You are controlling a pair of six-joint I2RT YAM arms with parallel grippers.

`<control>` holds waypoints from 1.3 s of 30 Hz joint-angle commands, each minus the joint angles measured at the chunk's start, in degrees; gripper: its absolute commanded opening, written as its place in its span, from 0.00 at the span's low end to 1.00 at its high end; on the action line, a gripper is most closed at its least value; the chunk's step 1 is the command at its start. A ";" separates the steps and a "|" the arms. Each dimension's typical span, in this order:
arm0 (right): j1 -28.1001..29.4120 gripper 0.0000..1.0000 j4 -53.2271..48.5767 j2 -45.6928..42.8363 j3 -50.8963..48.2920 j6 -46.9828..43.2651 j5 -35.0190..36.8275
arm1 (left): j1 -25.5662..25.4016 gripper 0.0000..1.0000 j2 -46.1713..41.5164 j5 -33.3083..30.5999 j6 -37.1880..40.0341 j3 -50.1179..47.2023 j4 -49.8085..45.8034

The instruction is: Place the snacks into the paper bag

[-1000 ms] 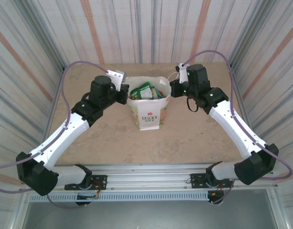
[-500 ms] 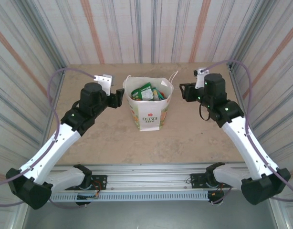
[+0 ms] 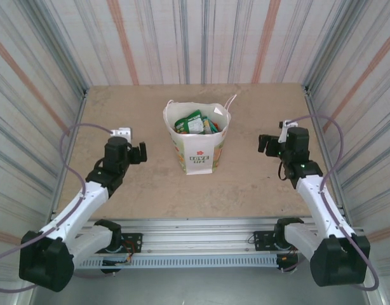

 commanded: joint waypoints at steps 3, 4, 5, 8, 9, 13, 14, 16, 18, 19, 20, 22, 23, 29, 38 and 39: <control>-3.10 0.99 22.48 6.23 -9.16 -2.20 0.14 | 0.43 0.99 8.11 -5.86 9.34 -2.69 17.84; -3.55 0.99 25.05 8.21 -10.14 -2.50 -0.12 | 0.59 0.99 10.60 -6.05 10.48 -3.10 20.68; -3.98 0.99 26.71 9.89 -10.61 -2.77 -0.13 | 0.68 0.99 12.65 -5.91 12.00 -3.27 22.90; -4.84 0.99 31.52 15.08 -11.53 -3.14 0.02 | 1.21 0.99 18.12 -6.24 14.90 -4.46 30.46; -5.07 0.99 34.02 16.88 -12.17 -3.17 0.10 | 1.39 0.99 19.39 -6.16 15.68 -4.18 30.34; -5.60 0.99 39.64 21.87 -12.26 -3.77 -0.56 | 3.19 0.99 24.33 -3.53 18.65 -7.01 39.83; -5.44 0.99 41.55 22.79 -12.14 -4.83 -1.21 | 3.71 0.99 24.27 -1.44 19.95 -7.51 40.45; -4.92 0.99 43.48 23.95 -12.10 -6.94 -1.17 | 6.38 0.99 25.34 0.11 18.20 -9.20 44.63; -4.84 0.99 48.11 25.24 -13.37 -8.03 -1.37 | 10.29 0.99 26.35 2.03 14.05 -12.14 51.21; -4.94 0.99 51.19 26.26 -14.56 -7.91 -1.01 | 12.68 0.99 25.83 6.12 12.10 -13.20 51.17; -5.27 0.99 53.76 27.83 -15.48 -7.50 -0.93 | 14.96 0.99 27.08 10.17 10.70 -14.63 54.37; -5.46 0.99 62.48 32.88 -17.18 -7.13 -0.50 | 16.96 0.99 31.19 10.05 9.20 -14.81 61.30; -5.49 0.99 62.17 32.78 -17.16 -7.14 -0.40 | 17.56 0.99 28.79 10.90 7.29 -12.84 52.13; -6.97 0.99 56.43 32.34 -14.69 -5.97 -2.72 | 15.44 0.99 30.17 6.47 8.82 -11.17 52.08; -6.92 0.99 55.41 32.17 -14.43 -5.95 -2.68 | 15.19 0.99 29.53 6.43 8.91 -10.73 50.01; -6.95 0.99 55.37 32.06 -14.40 -5.96 -2.68 | 15.19 0.99 29.37 6.42 8.84 -10.73 49.76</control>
